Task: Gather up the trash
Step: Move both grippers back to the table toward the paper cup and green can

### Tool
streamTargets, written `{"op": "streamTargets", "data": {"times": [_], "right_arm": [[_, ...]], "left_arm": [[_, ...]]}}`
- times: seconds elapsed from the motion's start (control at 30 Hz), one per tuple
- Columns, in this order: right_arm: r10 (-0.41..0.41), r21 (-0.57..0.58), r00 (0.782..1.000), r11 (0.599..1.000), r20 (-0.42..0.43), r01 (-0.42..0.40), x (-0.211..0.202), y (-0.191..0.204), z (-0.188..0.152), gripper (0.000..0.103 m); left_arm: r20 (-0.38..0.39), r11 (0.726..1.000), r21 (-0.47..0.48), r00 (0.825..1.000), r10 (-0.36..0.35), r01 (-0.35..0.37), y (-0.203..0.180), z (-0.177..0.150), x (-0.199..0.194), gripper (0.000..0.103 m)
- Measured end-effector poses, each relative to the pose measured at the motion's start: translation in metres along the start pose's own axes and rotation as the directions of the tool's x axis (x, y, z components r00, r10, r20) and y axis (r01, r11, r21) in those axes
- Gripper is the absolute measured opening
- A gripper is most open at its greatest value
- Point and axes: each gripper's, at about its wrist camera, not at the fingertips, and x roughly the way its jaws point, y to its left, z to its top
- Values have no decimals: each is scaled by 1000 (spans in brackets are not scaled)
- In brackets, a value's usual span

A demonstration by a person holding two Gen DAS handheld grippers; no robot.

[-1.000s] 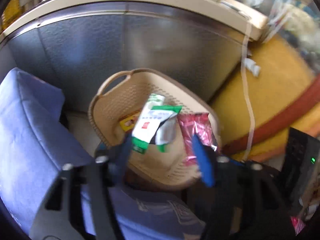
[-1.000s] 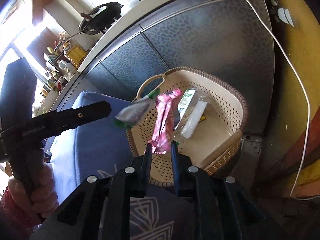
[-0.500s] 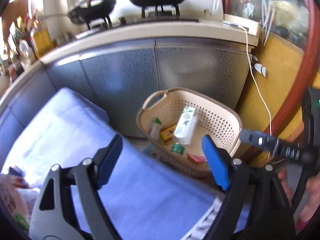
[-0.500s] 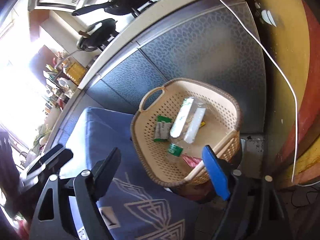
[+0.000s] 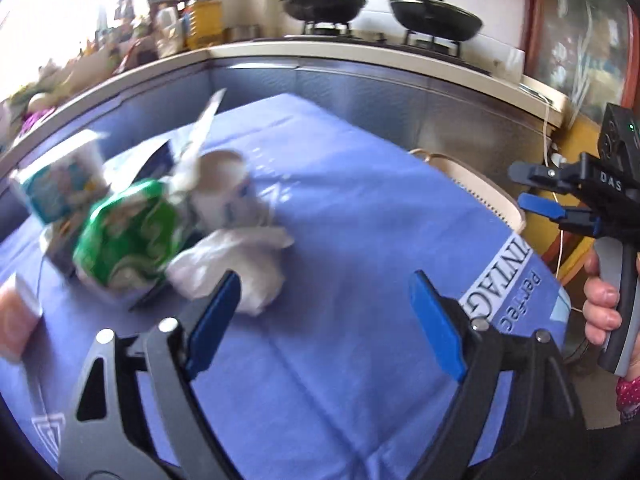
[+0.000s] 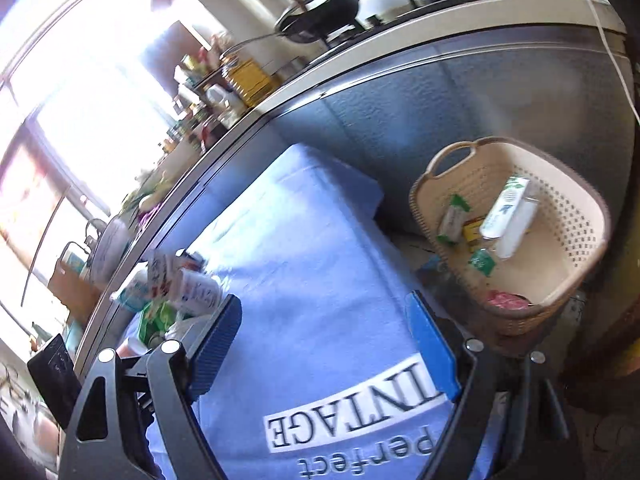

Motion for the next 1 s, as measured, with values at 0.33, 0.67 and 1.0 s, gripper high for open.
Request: {"op": "streamTargets", "data": {"times": [0.33,0.67,1.0], "right_arm": [[107,-315,975,934,-196,-166,59,148,-40,83],[-6,-696,994,714,-112,-74,118,292,-85,83],[-28,-628,924,742,-381,-237,179,294,-80,83]], "left_arm": [[-14,862,-437,960,280,-258,187,-78,-100,82],[34,758,-583,923,383,-293,281,-97,-150,77],[-4,798,-547,954,299,-252,293,-73,-93,52]]}}
